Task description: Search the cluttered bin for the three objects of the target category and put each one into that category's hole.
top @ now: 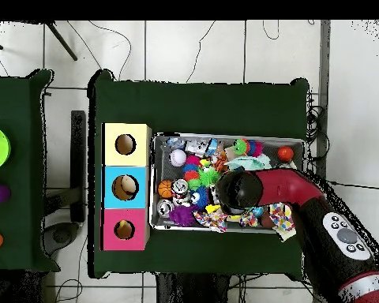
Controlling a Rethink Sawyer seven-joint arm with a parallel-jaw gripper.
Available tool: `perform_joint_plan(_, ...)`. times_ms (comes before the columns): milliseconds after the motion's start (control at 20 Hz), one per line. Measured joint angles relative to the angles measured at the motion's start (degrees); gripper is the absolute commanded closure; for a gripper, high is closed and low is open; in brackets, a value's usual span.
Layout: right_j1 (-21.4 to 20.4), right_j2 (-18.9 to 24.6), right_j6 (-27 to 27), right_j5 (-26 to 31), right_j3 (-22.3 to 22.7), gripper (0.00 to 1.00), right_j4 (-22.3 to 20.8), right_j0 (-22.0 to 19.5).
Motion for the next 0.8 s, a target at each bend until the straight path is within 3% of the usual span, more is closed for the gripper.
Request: perform_joint_plan(800,2.53,0.45,0.00,-2.90,-0.01,0.00,-2.13,-3.14)
